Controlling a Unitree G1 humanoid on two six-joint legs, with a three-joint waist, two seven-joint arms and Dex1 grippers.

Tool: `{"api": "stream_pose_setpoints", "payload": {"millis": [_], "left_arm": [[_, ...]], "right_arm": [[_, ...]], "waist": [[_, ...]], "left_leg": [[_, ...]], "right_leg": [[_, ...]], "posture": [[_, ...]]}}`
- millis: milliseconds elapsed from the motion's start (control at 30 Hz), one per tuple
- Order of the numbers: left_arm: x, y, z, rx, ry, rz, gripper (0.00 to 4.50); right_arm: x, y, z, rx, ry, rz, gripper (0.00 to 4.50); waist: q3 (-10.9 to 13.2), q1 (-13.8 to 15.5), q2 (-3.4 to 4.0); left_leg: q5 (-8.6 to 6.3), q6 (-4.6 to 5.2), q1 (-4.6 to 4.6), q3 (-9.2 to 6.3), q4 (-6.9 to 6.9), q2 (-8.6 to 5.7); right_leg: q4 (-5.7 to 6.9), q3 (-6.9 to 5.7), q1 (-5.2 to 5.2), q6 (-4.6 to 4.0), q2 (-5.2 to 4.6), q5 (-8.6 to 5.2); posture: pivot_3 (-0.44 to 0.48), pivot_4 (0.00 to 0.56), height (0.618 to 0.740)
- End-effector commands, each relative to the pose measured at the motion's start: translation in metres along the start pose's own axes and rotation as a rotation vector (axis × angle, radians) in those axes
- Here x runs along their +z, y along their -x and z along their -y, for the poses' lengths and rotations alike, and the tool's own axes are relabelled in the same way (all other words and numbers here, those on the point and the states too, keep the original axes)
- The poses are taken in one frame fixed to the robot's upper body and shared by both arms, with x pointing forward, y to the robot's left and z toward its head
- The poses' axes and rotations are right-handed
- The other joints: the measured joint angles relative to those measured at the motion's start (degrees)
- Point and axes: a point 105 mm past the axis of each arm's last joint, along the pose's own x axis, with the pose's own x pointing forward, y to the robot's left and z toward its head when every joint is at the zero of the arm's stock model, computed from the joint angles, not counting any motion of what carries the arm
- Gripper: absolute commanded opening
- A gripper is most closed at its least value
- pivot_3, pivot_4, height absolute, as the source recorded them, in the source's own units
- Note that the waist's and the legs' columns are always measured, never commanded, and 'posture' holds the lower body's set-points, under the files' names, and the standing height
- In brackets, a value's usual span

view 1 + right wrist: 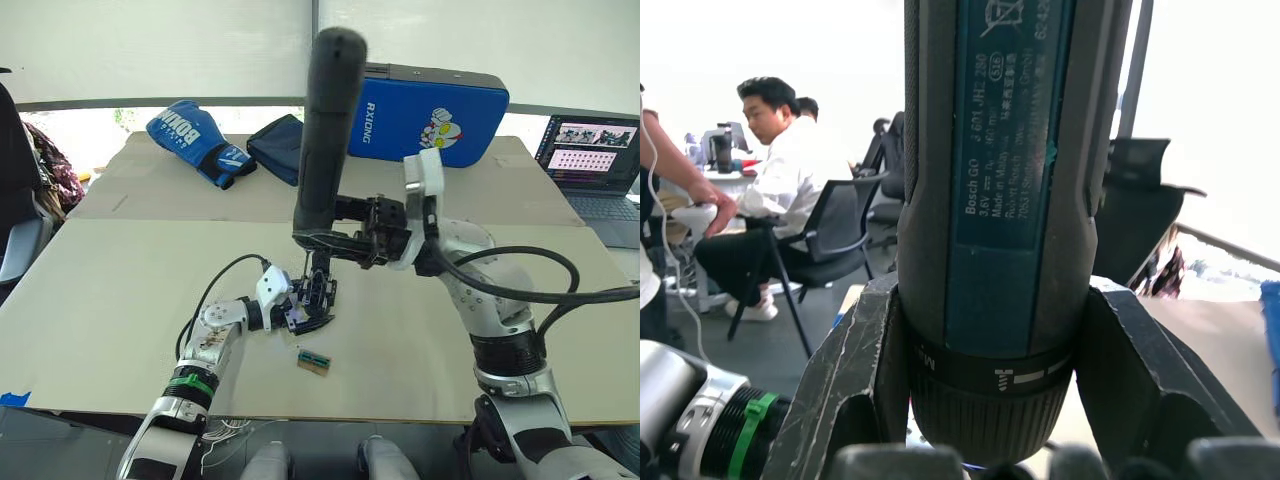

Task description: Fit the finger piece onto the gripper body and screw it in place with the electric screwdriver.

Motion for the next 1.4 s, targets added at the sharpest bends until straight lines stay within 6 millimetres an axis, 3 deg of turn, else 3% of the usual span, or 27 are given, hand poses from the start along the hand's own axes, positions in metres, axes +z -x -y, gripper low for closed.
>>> {"api": "stream_pose_setpoints", "payload": {"millis": [33,300,400,533,733,867,1067,1233,1400], "left_arm": [[-0.004,0.017,-0.005,0.027,0.012,-0.015,4.48],[-0.002,0.068,-0.007,0.012,0.008,-0.034,4.48],[-0.009,0.100,-0.012,0.027,0.008,-0.086,4.48],[-0.003,0.142,-0.006,-0.027,-0.010,-0.084,4.48],[0.015,0.167,0.003,-0.074,-0.084,-0.061,4.48],[0.024,0.160,0.013,-0.135,-0.099,-0.054,4.48],[0.032,0.121,0.043,-0.318,-0.147,-0.049,4.48],[0.020,0.095,0.060,-0.396,-0.129,-0.080,4.48],[0.005,0.073,0.065,-0.400,-0.127,-0.118,4.48]], "right_arm": [[0.034,0.007,-0.004,0.008,0.110,0.084,1.92],[0.042,0.042,-0.008,-0.069,0.119,0.016,1.92],[0.034,0.070,-0.010,-0.132,0.126,-0.082,1.92],[0.027,0.113,-0.014,-0.252,0.124,-0.193,1.92],[0.017,0.144,-0.031,-0.330,0.120,-0.296,1.92],[0.018,0.137,-0.037,-0.327,0.118,-0.266,1.92],[0.018,0.090,-0.052,-0.214,0.089,-0.148,1.92],[0.003,0.058,-0.067,-0.105,0.043,-0.103,1.92],[-0.013,0.039,-0.072,-0.027,0.032,-0.081,1.92]], "waist": [[0.0,-0.2,0.00],[0.0,-1.3,0.00],[0.0,-1.2,-0.03],[0.1,-1.1,-0.03],[0.1,-0.6,-0.03],[0.1,-0.6,-0.02],[0.1,-0.3,-0.02],[0.1,-0.2,-0.03],[0.1,-0.1,-0.03]], "left_leg": [[0.00,0.00,0.00,0.00,0.00,0.00],[0.00,0.00,0.00,0.01,-0.20,0.08],[0.00,0.00,0.00,0.02,-0.19,0.08],[0.00,0.00,-0.08,0.05,-0.20,0.05],[0.00,0.00,-0.06,0.09,-0.21,0.12],[0.00,0.00,-0.01,0.14,-0.20,0.14],[0.00,0.00,-0.03,0.15,-0.20,0.15],[0.00,0.00,-0.04,0.12,-0.19,0.13],[0.00,0.00,-0.04,0.12,-0.13,0.11]], "right_leg": [[0.00,0.00,0.00,0.00,0.00,0.00],[-0.07,0.02,-0.08,-0.02,0.01,-0.01],[-0.10,0.01,-0.05,-0.01,0.01,-0.01],[-0.18,0.01,-0.08,0.00,-0.04,-0.02],[-0.18,0.02,-0.07,0.01,-0.02,-0.03],[-0.17,0.05,-0.05,0.01,-0.02,-0.03],[-0.18,0.05,-0.05,0.01,-0.01,-0.03],[-0.18,0.05,-0.04,0.01,0.02,-0.03],[-0.18,0.04,-0.02,0.01,0.03,-0.03]], "posture": [[0.000,0.150,0.740],[0.000,0.150,0.740],[0.000,0.150,0.740],[0.000,0.150,0.740],[0.000,0.150,0.740],[0.000,0.150,0.740],[0.000,0.150,0.740],[0.000,0.150,0.740],[0.000,0.150,0.740]]}}
